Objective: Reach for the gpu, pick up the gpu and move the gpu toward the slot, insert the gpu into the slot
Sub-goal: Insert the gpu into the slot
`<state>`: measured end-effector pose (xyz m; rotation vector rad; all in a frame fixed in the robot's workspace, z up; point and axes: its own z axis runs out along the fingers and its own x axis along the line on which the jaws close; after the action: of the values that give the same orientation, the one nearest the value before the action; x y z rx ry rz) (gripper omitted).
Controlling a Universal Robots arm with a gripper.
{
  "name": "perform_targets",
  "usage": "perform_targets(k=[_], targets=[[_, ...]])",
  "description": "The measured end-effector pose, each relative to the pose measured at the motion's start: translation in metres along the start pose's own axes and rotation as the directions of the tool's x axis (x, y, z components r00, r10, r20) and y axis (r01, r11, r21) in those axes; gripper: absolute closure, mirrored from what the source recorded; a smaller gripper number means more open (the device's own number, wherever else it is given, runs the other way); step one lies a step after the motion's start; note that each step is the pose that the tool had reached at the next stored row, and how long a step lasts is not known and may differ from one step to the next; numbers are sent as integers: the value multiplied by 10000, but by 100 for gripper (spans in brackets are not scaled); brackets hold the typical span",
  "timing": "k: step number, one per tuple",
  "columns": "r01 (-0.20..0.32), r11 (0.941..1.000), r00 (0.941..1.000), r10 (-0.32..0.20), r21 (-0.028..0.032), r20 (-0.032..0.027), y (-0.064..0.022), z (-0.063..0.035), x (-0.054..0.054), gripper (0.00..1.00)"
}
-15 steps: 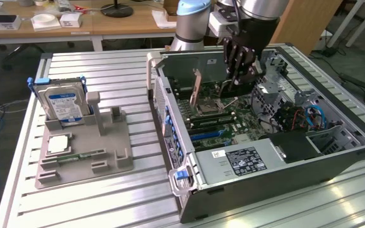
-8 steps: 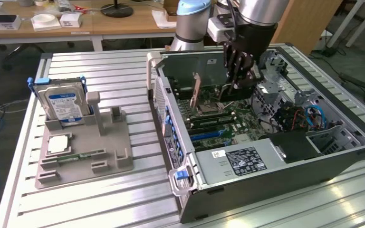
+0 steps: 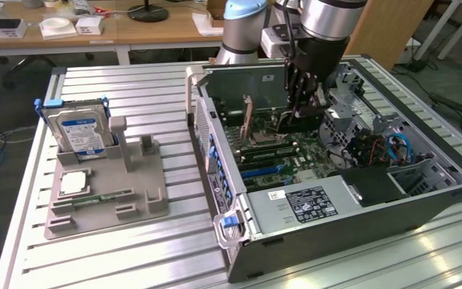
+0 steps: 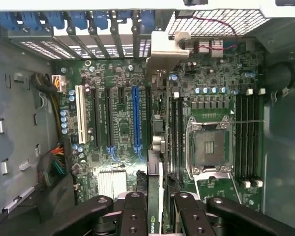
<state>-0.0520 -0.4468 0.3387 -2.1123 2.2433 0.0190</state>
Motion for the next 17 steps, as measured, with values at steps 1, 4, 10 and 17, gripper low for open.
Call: perform_targets(k=[1, 4, 10, 17], targets=[[0, 10000, 10000, 0, 2, -2, 0, 7, 12, 74], [-3, 10000, 10000, 3, 11, -50, 4, 31, 38, 74], [4, 10000, 9999, -3, 19, -157, 64, 81, 73, 74], [5, 10000, 9998, -5, 23, -211, 85, 177, 120, 74]])
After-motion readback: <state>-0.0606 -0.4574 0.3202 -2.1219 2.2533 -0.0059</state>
